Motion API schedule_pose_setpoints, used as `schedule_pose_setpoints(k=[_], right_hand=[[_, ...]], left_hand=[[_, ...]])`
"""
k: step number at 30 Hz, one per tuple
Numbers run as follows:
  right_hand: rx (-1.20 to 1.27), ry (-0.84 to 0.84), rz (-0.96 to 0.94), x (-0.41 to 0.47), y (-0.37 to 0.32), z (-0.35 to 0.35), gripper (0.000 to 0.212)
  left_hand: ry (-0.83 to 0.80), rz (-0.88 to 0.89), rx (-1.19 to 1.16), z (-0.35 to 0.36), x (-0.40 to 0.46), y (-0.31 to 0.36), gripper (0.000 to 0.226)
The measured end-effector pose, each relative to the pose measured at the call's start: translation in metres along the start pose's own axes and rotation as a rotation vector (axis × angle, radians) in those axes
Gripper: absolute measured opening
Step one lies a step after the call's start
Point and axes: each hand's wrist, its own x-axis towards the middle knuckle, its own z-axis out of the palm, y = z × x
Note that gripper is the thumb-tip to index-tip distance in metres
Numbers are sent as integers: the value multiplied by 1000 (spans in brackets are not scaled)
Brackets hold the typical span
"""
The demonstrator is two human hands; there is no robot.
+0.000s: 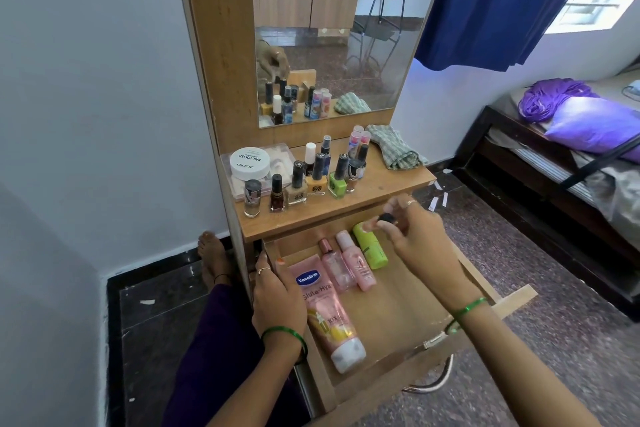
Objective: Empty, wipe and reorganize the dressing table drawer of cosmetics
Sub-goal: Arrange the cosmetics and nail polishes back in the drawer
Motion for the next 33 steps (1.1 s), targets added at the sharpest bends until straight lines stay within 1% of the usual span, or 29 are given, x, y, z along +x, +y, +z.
schedule_pose_setpoints(k=[2, 5, 8, 15, 19, 22, 29, 33], right_hand=[[-30, -15, 71, 0, 18, -5, 20], [-78, -51, 173, 7, 44, -3, 16], [-104, -84, 255, 21, 63, 9, 18], [-123, -146, 219, 42, 66, 35, 16], [-71, -152, 213, 44, 65, 46, 14], [-62, -142, 242, 43, 67, 54, 14], [18, -109, 380, 40, 73, 67, 26], [18, -133, 432, 41, 74, 73, 27]], left_hand=[[-1, -3, -11, 0, 0, 0, 36], [-6, 1, -22, -2, -2, 2, 36], [-19, -19, -32, -4, -5, 6, 38], [-22, -36, -33, -6, -6, 10, 40], [-24, -37, -37, -6, -6, 12, 39], [-23, -36, -40, -6, -6, 11, 35], [-6, -26, -26, -3, -3, 7, 38], [-13, -34, -32, -3, -2, 7, 37]])
